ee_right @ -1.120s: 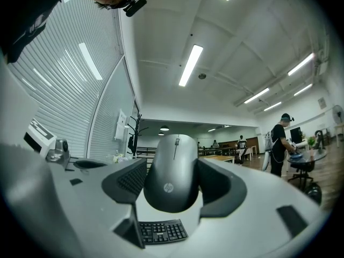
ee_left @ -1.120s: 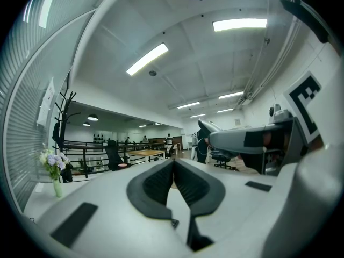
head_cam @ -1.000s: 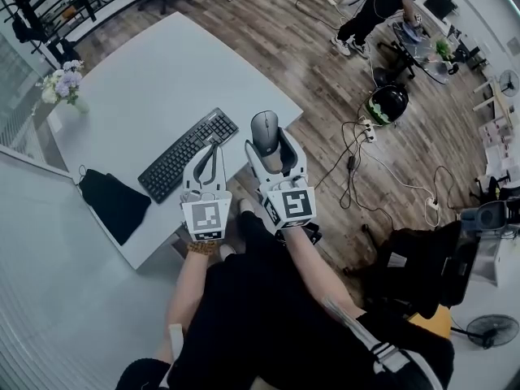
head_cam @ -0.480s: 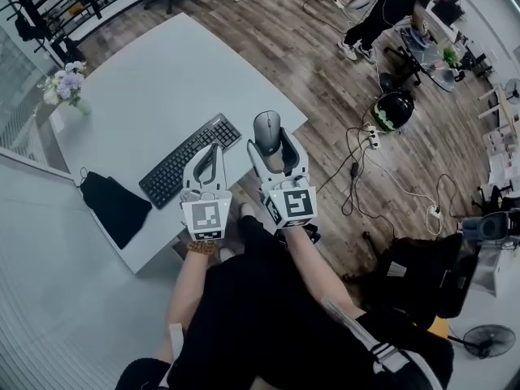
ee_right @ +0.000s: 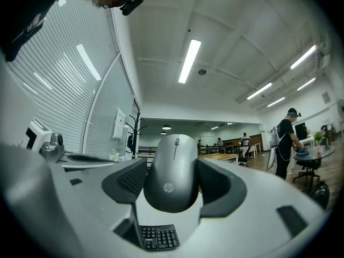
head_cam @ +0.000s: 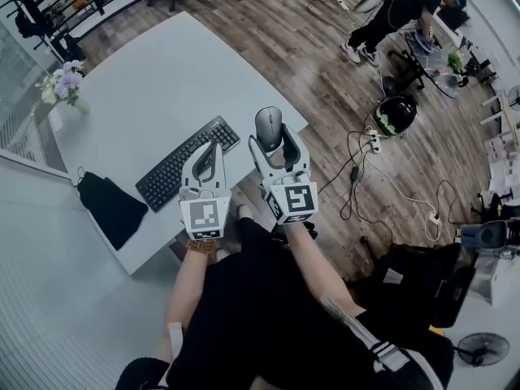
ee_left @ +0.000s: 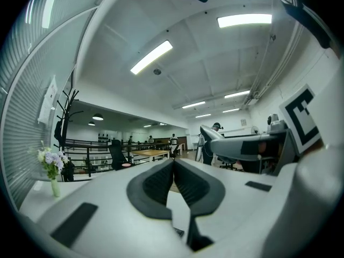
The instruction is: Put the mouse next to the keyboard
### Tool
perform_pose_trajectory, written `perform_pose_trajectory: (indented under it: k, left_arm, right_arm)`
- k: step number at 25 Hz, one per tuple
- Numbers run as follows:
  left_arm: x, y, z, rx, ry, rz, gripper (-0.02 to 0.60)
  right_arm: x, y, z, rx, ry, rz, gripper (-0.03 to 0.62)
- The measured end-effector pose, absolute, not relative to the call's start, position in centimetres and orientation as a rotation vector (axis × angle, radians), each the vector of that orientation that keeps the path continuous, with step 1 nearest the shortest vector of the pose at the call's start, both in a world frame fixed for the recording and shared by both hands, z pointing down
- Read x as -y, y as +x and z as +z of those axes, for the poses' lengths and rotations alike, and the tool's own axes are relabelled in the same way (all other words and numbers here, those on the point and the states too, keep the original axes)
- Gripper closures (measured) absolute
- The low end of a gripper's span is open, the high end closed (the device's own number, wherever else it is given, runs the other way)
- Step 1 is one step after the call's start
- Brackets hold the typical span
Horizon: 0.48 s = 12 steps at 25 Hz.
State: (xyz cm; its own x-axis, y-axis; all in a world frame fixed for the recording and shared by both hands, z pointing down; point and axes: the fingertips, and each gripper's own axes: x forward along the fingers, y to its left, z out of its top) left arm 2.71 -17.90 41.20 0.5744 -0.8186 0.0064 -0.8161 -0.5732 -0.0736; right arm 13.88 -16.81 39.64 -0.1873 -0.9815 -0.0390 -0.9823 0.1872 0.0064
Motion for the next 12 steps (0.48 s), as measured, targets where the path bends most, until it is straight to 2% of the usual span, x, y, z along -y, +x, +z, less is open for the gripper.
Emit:
perform_pose_trajectory:
  k: [12]
  left_arm:
    - [18.9,3.9,40.4,-1.439,-2.716,-0.018,0.571]
  right_arm:
    - [19.8,15.4,39.9,-2.444,-1.954,0.046,0.295]
